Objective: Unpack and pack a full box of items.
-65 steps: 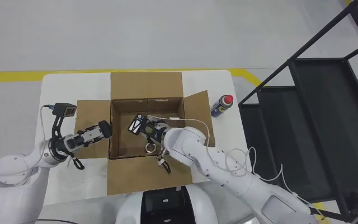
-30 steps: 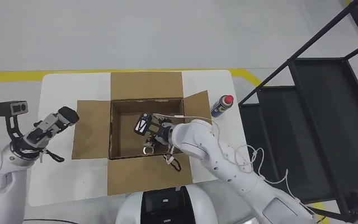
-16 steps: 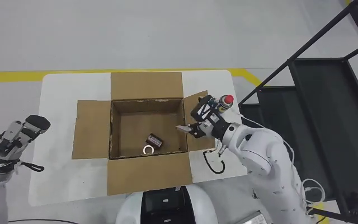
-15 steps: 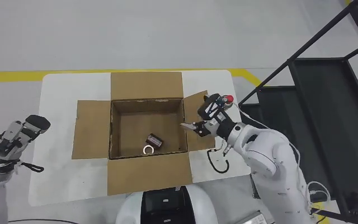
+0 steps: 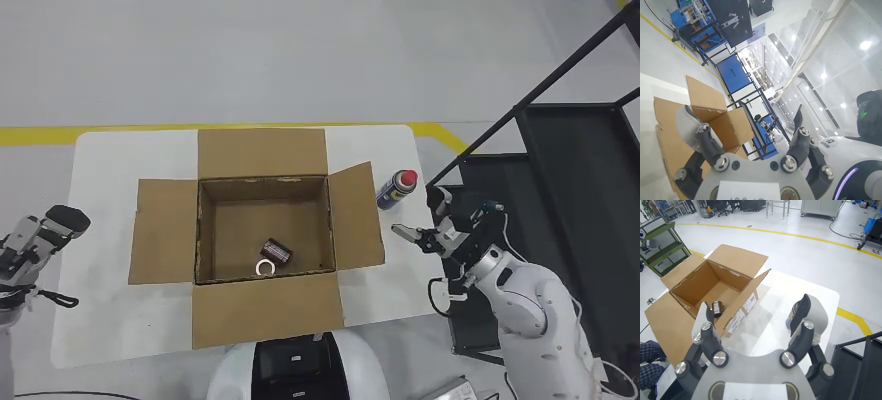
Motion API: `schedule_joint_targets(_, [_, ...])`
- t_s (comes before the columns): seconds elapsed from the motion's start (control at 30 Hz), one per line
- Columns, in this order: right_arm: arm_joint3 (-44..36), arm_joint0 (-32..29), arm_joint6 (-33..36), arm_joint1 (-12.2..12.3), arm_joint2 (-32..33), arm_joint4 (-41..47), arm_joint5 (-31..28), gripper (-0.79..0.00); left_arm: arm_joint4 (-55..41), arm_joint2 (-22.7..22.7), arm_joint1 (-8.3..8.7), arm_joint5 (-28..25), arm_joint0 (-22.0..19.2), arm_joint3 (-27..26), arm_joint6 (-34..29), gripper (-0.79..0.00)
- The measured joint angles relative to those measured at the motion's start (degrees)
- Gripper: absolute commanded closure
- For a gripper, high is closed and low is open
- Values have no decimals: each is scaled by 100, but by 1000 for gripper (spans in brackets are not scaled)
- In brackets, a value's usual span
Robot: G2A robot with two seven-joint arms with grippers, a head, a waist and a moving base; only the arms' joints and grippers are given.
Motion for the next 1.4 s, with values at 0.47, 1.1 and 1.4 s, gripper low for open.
schedule_joint_targets(0.47, [667, 152, -1019, 4, -35, -736, 7, -785, 0, 0, 0, 0, 0, 0, 0, -785])
schedule_joint_targets(1.1, [4324, 1458, -4393, -49, -1278, -2668, 229, -785, 0, 0, 0, 0, 0, 0, 0, -785])
schedule_joint_targets(1.4, [5632, 2454, -4713, -119, -1701, -2626, 632, -785, 0, 0, 0, 0, 0, 0, 0, -785])
